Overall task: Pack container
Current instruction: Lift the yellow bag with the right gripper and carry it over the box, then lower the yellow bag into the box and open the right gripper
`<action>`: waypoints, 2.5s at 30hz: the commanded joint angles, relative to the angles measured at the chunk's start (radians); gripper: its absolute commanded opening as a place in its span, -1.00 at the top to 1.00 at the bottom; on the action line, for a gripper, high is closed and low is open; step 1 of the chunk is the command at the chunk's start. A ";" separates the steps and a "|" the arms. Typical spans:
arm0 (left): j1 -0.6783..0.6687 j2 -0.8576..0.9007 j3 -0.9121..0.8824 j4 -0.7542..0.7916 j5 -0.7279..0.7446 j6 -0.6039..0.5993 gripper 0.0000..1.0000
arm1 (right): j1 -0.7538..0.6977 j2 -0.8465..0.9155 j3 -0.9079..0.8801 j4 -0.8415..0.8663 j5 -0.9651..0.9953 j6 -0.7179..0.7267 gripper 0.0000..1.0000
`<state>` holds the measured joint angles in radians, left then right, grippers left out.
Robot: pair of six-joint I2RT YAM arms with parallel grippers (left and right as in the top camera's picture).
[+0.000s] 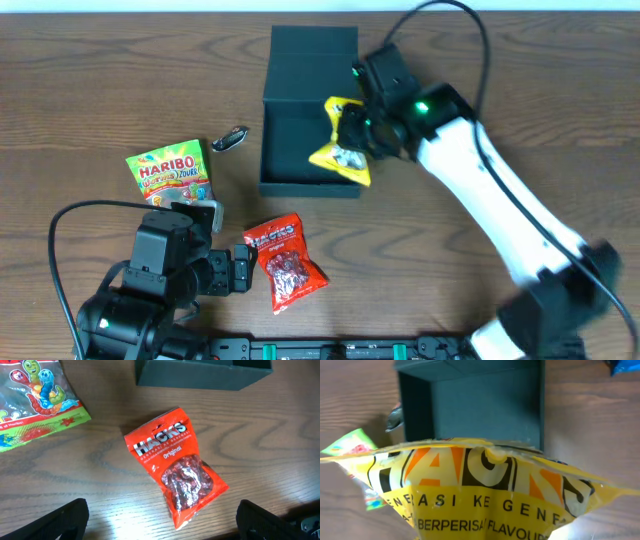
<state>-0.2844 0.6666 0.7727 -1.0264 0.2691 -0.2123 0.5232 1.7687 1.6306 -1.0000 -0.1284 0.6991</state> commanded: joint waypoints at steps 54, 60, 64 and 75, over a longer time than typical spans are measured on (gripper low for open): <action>-0.004 0.001 0.015 -0.009 -0.015 0.011 -0.90 | 0.015 0.359 0.072 0.123 0.018 -0.232 0.97; -0.004 0.001 0.015 -0.010 -0.015 0.026 -0.90 | 0.015 0.359 0.072 0.141 0.019 -0.232 0.43; -0.004 0.001 0.015 -0.010 -0.015 0.026 -0.91 | 0.015 0.358 0.072 0.144 0.019 -0.233 -0.11; -0.004 0.001 0.015 -0.010 -0.015 0.026 -0.90 | 0.016 0.129 0.085 0.071 0.012 -0.268 -0.98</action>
<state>-0.2844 0.6666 0.7727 -1.0328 0.2619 -0.2050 0.5297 2.0205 1.6840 -0.9150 -0.1120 0.4500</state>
